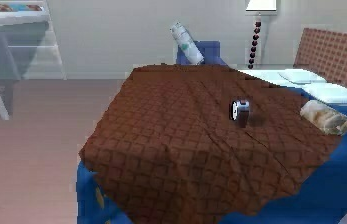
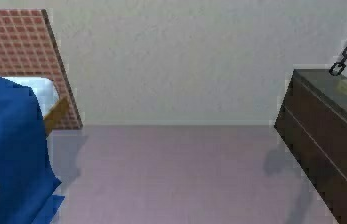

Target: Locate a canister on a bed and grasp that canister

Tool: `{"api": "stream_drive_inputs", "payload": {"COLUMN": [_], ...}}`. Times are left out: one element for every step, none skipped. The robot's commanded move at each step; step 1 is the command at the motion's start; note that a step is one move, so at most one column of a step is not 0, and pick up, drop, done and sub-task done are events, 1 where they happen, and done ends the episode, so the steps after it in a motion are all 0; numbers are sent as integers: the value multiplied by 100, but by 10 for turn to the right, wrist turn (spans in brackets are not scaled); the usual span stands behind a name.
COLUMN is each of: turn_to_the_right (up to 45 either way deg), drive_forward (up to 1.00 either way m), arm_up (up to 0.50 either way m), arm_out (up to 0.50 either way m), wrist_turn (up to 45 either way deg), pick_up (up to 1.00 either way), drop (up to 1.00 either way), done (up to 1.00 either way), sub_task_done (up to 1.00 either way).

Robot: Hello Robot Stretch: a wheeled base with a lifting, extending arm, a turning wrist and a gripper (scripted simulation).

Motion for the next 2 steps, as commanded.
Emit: {"api": "stream_drive_inputs", "payload": {"turn_to_the_right": [0, 450], "drive_forward": [10, 0], "arm_up": [0, 0], "arm_out": [0, 0], "wrist_turn": [0, 0], "pick_up": [0, 0], "drop": [0, 0], "done": [0, 0], "sub_task_done": [0, 0]}}
